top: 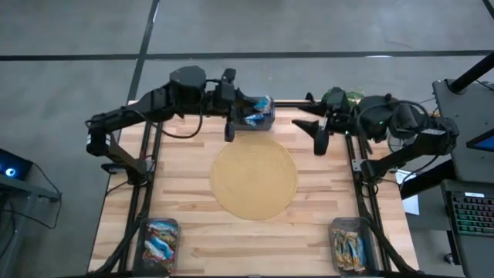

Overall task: Pick and place Granola Bars by type
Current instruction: Put the yellow granola bar into the right black bin

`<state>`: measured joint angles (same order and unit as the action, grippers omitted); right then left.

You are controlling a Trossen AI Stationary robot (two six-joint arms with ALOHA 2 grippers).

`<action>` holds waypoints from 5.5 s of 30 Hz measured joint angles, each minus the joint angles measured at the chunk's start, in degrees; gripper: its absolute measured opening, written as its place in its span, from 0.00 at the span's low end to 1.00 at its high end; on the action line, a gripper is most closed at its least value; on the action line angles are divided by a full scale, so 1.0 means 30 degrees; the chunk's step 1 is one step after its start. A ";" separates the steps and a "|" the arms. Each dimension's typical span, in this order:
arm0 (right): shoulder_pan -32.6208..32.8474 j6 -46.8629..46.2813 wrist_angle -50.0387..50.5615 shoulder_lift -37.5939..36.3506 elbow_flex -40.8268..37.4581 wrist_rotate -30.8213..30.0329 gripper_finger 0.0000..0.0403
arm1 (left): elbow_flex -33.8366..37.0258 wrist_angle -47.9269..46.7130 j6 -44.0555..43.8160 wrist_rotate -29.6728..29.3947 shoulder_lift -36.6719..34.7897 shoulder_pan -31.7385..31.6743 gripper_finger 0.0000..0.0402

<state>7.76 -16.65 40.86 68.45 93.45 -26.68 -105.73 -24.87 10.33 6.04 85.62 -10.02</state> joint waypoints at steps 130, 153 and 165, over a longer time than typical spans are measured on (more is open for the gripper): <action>1.7993 -3.4615 1.2546 0.4836 -0.3402 0.8369 0.07 | 0.0366 -1.2680 -0.0607 0.3198 -0.3313 -0.0248 0.01; 1.8122 -3.5456 0.4849 0.4814 -1.0199 1.1121 0.07 | 0.4412 -1.0862 -0.2029 0.3191 -0.6239 -0.0233 0.00; 1.8122 -3.7963 0.4709 0.4814 -1.0439 1.1419 0.07 | 0.4481 -1.0839 -0.2440 0.3184 -0.6519 -0.0233 0.00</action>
<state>62.13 -130.54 54.99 82.89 62.13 7.57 -92.29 -57.39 3.01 15.59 66.06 -10.72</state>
